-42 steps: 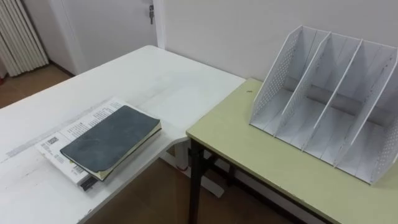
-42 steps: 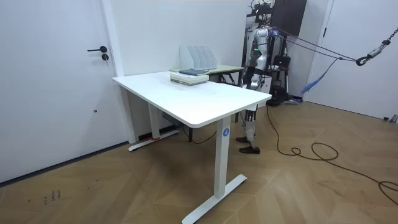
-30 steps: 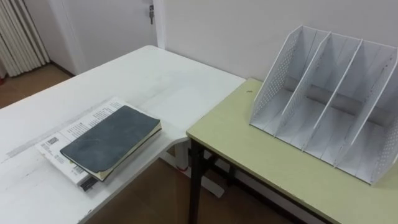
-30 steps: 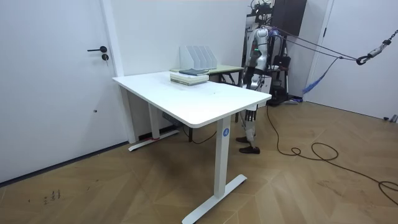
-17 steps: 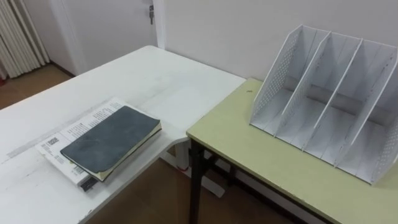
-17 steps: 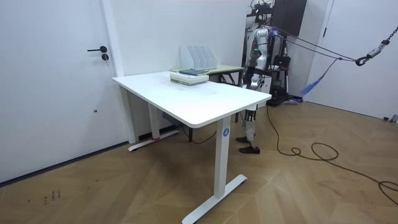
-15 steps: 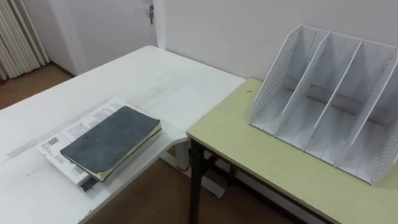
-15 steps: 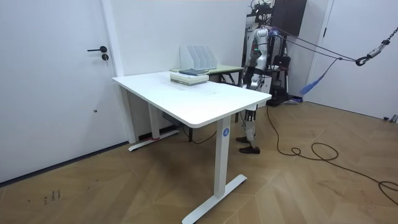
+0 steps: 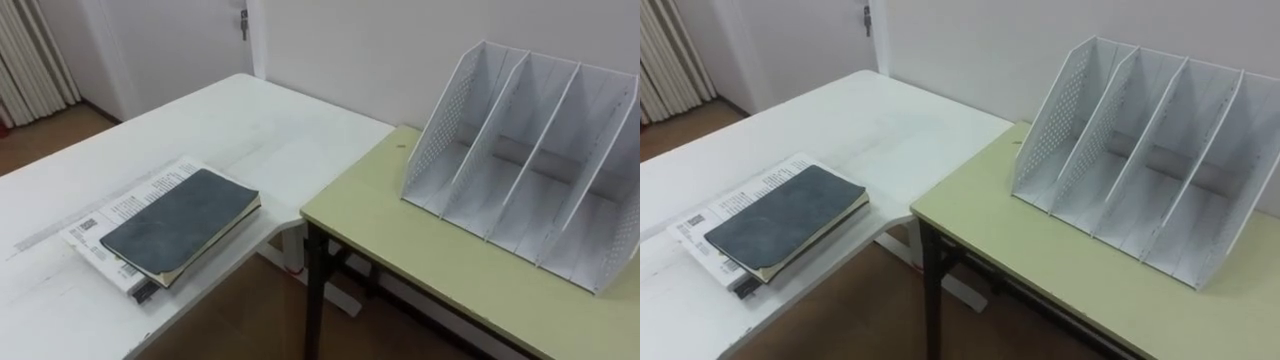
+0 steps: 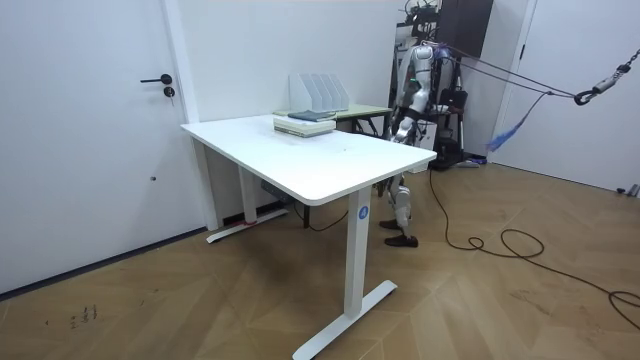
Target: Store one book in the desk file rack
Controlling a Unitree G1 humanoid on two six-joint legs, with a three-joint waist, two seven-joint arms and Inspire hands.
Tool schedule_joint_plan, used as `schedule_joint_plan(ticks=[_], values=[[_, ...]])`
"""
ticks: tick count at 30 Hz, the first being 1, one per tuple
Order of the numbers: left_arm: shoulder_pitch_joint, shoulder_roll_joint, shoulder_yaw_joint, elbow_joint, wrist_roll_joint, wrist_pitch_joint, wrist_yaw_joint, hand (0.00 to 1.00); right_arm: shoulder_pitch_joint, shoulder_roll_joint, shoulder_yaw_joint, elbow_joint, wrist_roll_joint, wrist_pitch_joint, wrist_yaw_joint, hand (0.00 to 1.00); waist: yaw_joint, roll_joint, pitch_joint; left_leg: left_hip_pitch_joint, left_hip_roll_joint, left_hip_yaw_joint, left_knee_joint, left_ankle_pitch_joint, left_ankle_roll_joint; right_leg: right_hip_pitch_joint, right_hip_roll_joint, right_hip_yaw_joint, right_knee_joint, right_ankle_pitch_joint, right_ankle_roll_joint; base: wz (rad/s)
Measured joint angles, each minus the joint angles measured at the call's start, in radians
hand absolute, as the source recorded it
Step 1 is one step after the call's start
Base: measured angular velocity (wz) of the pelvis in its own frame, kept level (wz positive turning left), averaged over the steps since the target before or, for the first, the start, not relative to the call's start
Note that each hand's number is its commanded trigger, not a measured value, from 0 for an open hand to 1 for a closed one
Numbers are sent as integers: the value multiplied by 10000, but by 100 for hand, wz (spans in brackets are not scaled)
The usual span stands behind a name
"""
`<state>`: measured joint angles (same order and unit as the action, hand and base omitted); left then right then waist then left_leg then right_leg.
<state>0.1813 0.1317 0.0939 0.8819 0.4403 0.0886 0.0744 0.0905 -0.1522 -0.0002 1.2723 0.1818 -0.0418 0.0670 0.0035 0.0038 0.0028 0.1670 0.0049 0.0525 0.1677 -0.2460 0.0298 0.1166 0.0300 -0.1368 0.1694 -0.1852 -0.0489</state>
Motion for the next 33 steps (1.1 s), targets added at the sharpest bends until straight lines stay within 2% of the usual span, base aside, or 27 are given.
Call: schedule_joint_plan(ticks=[2, 3, 4, 5, 8, 11, 13, 16, 18, 22, 25, 27, 30, 33], values=[[-251, 3, -8, -162, 360, -197, 169, 0, -15, -9, 6, -1, -6, -33, 29, 0, -50, 51, -5, -16, -8, 3, -9, 0, 0, -21, 12, 14, -1, 0, 0, 0], [-271, -19, -42, -593, 571, -207, 229, 0, -19, -24, 0, -1, -5, -51, 105, 0, -155, 127, -52, -41, -24, -2, 5, 0, -1, -35, 25, 1, 12, 9, -11, 0], [-264, -10, -137, -818, 685, -210, 262, 0, -31, -43, 0, -4, -25, -64, 158, 0, -202, 117, -47, -67, -31, -1, 6, 2, -3, -37, 27, -7, 11, 11, -14, 0], [-256, 15, -408, -1260, 956, -219, 320, 0, -58, -99, 4, -6, -106, -129, 246, 0, -290, 100, -5, -115, -36, 3, 23, 5, -6, -54, 26, -20, 19, 18, -24, 0], [-253, 22, -1038, -2247, 1562, -530, 420, 0, -136, -194, 6, -2, -342, -298, 284, 0, -430, 186, -20, -159, -45, 6, 11, 7, -8, -102, 29, -9, -11, 18, -25, -1], [-314, 32, -1617, -2850, 2084, -687, 623, 0, -229, -229, 123, -7, -386, -354, 264, 0, -564, 253, 9, -150, -33, 8, -21, 8, -8, -111, 38, 6, -25, 17, -26, -4], [-313, 49, -2089, -3458, 2360, -709, 672, 0, -269, -247, 266, -10, -394, -405, 227, 0, -573, 217, 47, -155, -30, 8, -22, 8, -8, -128, 39, 7, -28, 15, -29, 0], [-314, 114, -2670, -4573, 3111, -943, 686, 0, -337, -248, 462, -10, -627, -538, 237, 0, -582, 101, 112, -144, -28, 20, -17, 9, -9, -165, 52, 82, -32, 11, -37, -1], [-330, 281, -3142, -5435, 3783, -1027, 735, 0, -427, -259, 563, -8, -775, -560, 233, 0, -638, 70, 110, -148, -37, 18, -16, 9, -9, -188, 56, 145, -32, 12, -36, -2], [-399, 635, -3717, -6096, 4321, -1246, 1089, 0, -517, -250, 688, 15, -777, -576, 190, 0, -818, 79, 95, -142, -49, 24, -13, 9, -9, -198, 57, 227, -50, 15, -30, -1], [-399, 899, -4230, -6895, 4878, -1238, 1085, 0, -545, -258, 772, 115, -775, -675, 173, 0, -891, 139, 30, -154, -27, 20, -5, 9, -9, -173, 79, 238, -197, 83, -34, 1], [-406, 1155, -4596, -8110, 5158, -1330, 1098, 0, -627, -285, 917, 186, -780, -681, 184, 0, -911, 154, 17, -138, -22, 24, -8, 9, -8, -124, 80, 229, -193, 90, -40, 2], [-677, 1204, -4725, -8686, 5389, -1560, 1176, 0, -647, -360, 1062, 161, -974, -702, 125, 0, -936, 195, 16, -149, -12, 18, -9, 9, -8, -44, 64, 222, -187, 96, -31, 0], [-828, 1240, -4705, -8834, 5638, -1617, 1425, 0, -665, -358, 1054, 161, -1107, -714, 58, 0, -1037, 227, 6, -77, -27, 18, -16, 9, -8, 19, 76, 221, -191, 96, -31, 0]])
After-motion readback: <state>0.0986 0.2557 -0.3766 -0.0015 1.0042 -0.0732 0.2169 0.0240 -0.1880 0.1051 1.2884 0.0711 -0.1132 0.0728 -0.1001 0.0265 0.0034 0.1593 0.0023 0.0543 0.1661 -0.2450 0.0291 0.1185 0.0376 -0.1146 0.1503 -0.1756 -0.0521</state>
